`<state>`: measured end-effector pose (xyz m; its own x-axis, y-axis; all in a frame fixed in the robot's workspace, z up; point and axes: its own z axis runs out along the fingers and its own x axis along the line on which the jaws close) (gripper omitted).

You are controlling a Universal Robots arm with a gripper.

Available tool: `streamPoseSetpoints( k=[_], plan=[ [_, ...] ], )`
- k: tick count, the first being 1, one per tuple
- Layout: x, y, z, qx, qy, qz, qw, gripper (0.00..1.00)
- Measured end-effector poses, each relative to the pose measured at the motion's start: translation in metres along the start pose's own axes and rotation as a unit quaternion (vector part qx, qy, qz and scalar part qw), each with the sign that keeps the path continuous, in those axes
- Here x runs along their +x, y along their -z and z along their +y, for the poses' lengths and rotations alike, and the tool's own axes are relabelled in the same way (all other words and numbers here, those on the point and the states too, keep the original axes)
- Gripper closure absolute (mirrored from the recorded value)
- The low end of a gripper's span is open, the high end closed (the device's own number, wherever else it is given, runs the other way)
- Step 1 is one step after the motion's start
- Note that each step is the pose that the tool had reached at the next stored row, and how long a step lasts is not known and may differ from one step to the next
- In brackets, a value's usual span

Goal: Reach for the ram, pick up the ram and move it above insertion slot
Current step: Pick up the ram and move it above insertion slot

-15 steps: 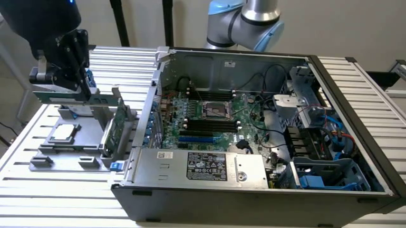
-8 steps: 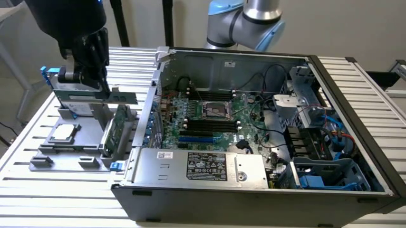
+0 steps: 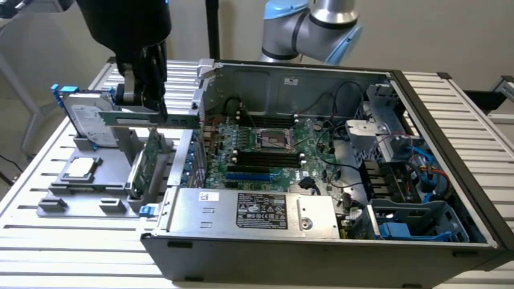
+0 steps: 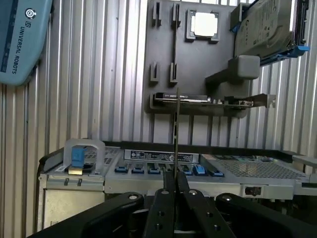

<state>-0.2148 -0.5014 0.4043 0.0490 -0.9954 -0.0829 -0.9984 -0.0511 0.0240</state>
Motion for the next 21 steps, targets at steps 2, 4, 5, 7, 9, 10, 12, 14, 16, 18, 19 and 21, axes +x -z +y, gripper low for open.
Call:
streamPoseSetpoints(
  k=[2,4,5,7,9,10,12,14,16,18,19,21],
  plan=[
    [0.0,0.0002,-0.009,0.0001,0.0,-0.0022,1.0,0.87],
    [0.001,0.0005,-0.0181,0.0002,0.0,-0.004,1.0,0.87],
    [0.001,0.0006,-0.0227,0.0003,0.0,-0.0049,1.0,0.87],
    [0.002,0.0009,-0.032,0.0003,0.0,-0.0066,1.0,0.87],
    [0.002,0.0011,-0.041,0.0004,0.0,-0.0078,1.0,0.87],
    [0.002,0.0011,-0.0454,0.0004,0.0,-0.0081,1.0,0.87],
    [0.002,0.0011,-0.0545,0.0004,0.0,-0.0083,1.0,0.87],
    [0.002,0.0008,-0.0639,0.0004,0.0,-0.0084,1.0,0.87],
    [0.002,0.0003,-0.0729,0.0004,0.0,-0.0084,1.0,0.87],
    [0.001,-0.0002,-0.082,0.0004,0.0,-0.0084,1.0,0.87],
    [0.0,-0.0005,-0.0865,0.0004,0.0,-0.0083,1.0,0.87],
    [-0.003,-0.0013,-0.0953,0.0004,0.0,-0.0084,1.0,0.87]
  ],
)
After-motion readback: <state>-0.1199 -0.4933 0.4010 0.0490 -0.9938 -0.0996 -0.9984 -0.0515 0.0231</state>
